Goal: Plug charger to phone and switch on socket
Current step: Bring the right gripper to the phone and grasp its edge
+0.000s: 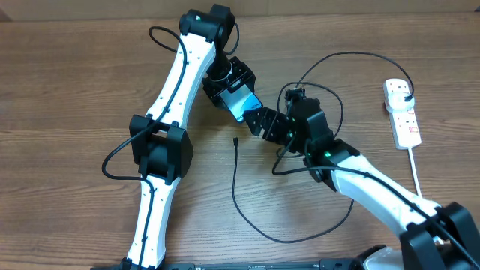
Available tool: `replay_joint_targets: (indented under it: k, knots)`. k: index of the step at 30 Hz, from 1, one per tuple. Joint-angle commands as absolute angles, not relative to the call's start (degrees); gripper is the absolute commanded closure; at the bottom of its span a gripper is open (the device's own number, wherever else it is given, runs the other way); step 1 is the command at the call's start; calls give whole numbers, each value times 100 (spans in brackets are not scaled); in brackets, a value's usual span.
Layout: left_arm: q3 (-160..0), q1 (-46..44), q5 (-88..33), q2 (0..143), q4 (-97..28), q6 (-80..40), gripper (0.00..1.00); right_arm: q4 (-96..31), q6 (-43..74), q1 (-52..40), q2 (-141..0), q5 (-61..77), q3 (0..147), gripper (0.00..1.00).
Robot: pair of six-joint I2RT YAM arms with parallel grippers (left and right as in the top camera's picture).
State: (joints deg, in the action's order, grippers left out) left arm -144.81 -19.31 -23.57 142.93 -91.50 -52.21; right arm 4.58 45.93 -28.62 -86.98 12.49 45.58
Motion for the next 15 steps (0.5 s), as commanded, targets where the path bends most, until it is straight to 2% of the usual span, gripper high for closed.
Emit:
replay_joint_targets:
  k: [1,5,15]
  knots:
    - [-14652,-1955,-2676,14055,-9164,-5581,96,593,4648,-2936,-8724,773,4755,20]
    - [-14652,-1959,-2871,14055,-9161,-5749,96,609,4650,-2963,-8726,515,4755,25]
    - [-14652,-2224,-2790,14055,-8971,-5774,96,707,4866,-2963,-8962,519,4766,28]
